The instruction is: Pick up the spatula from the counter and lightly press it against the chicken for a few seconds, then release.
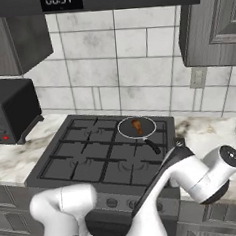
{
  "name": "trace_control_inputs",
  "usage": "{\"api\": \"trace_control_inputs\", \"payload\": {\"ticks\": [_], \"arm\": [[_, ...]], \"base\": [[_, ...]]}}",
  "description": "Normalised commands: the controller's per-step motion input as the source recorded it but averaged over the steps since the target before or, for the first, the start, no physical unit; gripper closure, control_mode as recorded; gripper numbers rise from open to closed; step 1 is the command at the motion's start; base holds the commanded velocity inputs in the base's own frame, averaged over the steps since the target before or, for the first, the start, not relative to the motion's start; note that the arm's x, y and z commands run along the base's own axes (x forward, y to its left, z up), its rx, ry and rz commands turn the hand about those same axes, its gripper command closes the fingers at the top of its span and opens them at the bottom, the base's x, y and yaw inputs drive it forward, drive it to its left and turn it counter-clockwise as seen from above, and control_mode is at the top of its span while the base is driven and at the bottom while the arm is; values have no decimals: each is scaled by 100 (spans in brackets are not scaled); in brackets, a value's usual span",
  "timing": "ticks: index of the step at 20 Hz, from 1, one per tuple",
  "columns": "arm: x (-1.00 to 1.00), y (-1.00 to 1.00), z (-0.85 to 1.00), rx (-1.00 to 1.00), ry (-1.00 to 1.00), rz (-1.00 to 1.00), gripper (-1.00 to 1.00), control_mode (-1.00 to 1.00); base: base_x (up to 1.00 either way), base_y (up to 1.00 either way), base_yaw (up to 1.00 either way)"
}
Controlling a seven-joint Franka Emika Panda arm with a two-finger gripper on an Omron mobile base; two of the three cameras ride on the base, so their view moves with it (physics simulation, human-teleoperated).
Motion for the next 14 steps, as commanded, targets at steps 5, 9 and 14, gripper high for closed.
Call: {"api": "trace_control_inputs", "payload": {"ticks": [5, 9, 14], "arm": [[-25, 47, 54, -8, 6, 0, 100, -100], [-6, 46, 49, -4, 16, 0, 100, -100], [0, 56, 29, 0, 21, 0, 100, -100]], "base": [[0, 0, 0], [0, 0, 0], [0, 0, 0]]}}
